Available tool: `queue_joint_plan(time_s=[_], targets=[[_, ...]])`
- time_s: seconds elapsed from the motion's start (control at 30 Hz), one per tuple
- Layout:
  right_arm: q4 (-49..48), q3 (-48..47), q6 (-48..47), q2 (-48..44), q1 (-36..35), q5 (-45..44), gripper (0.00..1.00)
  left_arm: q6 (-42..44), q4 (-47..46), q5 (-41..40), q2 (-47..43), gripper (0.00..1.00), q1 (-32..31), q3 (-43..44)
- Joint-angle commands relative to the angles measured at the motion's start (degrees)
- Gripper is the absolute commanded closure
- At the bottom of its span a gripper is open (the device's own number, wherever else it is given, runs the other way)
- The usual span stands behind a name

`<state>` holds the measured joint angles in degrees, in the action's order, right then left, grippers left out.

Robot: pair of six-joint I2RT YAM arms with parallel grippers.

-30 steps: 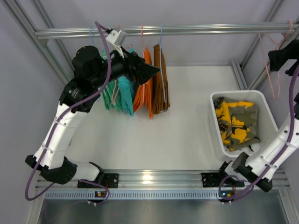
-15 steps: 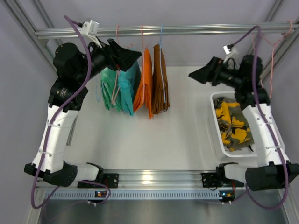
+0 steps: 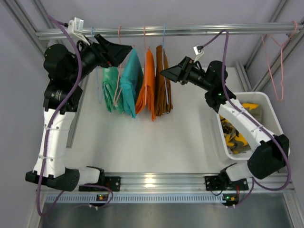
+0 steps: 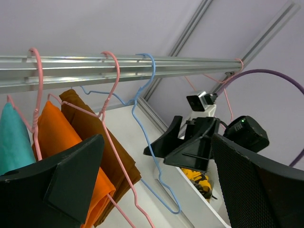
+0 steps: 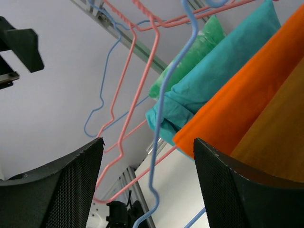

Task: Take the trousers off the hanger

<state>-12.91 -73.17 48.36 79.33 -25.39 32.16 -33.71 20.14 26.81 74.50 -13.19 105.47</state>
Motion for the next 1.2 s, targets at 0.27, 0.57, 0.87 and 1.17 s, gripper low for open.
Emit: queue_joint_plan(time_s=[0.27, 0.57, 0.87, 1.17], targets=[[-16.97, -3.48, 7.89, 6.89, -2.82, 3.25, 0.41, -0.3, -3.35, 1.49, -1.81, 0.01, 0.36, 0.0], [-19.35, -0.66, 10.7, 3.55, -4.76, 5.28, 0.86, -0.83, -3.62, 1.58, -0.85, 0.01, 0.27, -0.71], [-15.66, -5.22, 9.56, 1.53, -1.25, 5.8, 1.0, -1.97, -4.41, 1.76, -1.11, 0.02, 0.36, -2.11], [-10.83, -16.21, 6.84, -0.66, 2.36, 4.05, 1.0, -3.81, -7.75, 2.55, -2.16, 0.01, 0.36, -5.63]])
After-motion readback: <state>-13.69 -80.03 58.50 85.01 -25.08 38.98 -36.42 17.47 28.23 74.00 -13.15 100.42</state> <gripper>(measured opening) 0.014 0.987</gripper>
